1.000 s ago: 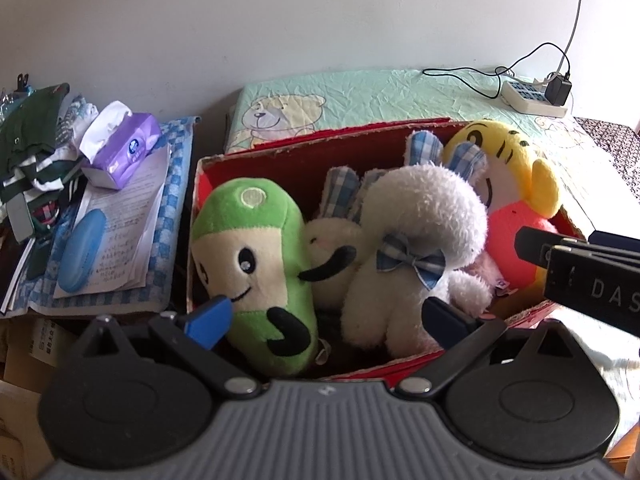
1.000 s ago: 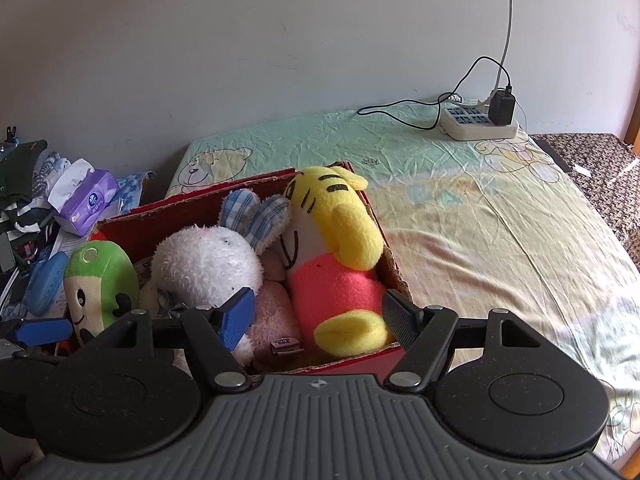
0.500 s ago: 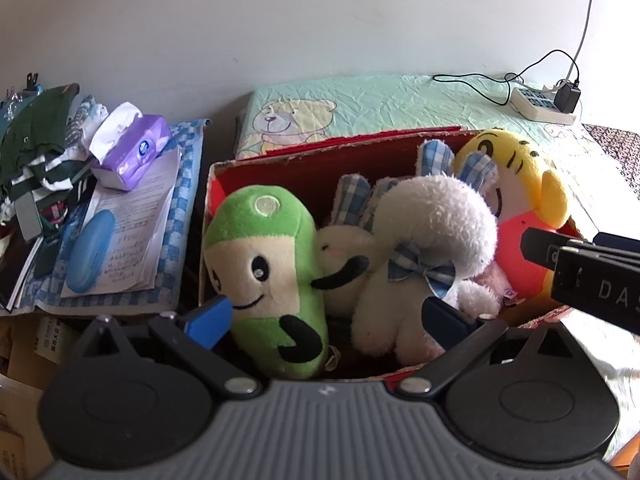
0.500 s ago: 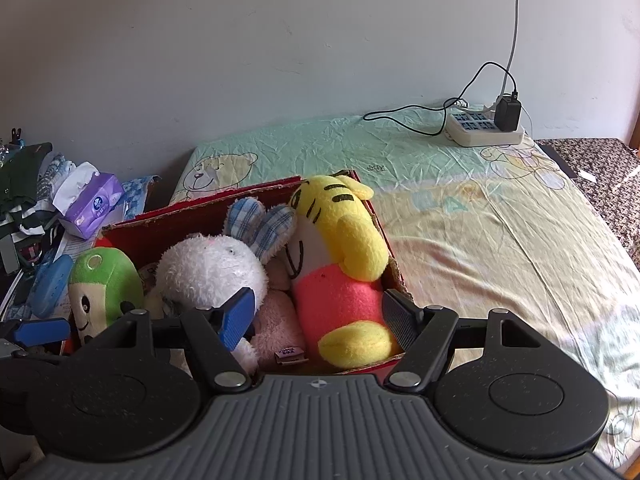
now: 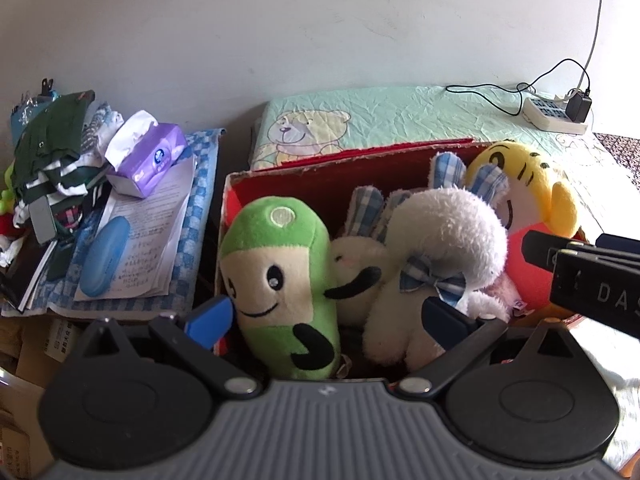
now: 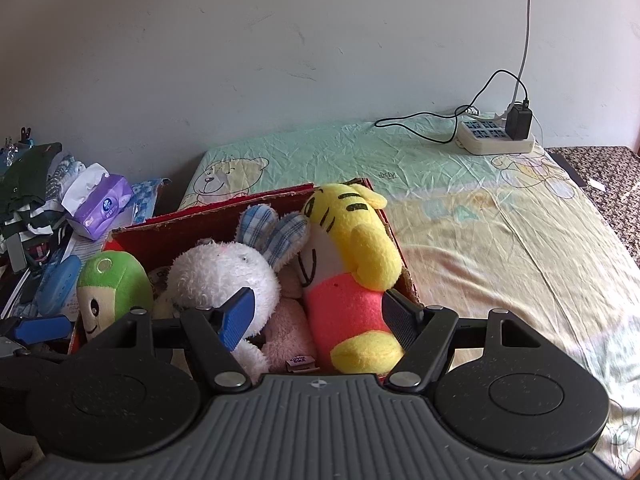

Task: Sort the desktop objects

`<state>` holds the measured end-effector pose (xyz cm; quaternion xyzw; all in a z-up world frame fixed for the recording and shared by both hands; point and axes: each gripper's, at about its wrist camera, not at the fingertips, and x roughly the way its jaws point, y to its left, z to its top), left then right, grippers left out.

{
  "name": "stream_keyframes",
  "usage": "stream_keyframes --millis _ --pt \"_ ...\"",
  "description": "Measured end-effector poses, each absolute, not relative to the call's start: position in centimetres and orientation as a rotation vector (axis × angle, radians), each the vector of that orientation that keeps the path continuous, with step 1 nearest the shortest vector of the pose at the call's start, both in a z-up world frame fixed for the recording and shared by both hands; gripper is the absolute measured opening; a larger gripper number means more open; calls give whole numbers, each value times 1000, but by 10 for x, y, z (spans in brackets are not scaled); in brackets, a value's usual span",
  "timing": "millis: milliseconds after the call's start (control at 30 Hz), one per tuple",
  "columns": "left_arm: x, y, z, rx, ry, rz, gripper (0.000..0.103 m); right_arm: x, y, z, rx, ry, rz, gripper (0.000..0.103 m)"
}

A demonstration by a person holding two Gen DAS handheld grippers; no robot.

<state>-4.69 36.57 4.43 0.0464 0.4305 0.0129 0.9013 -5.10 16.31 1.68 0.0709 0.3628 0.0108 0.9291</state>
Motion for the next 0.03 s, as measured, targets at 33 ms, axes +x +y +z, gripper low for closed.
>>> stream_keyframes --millis 33 --pt "-47 366 45 98 890 24 102 -50 163 17 146 744 24 73"
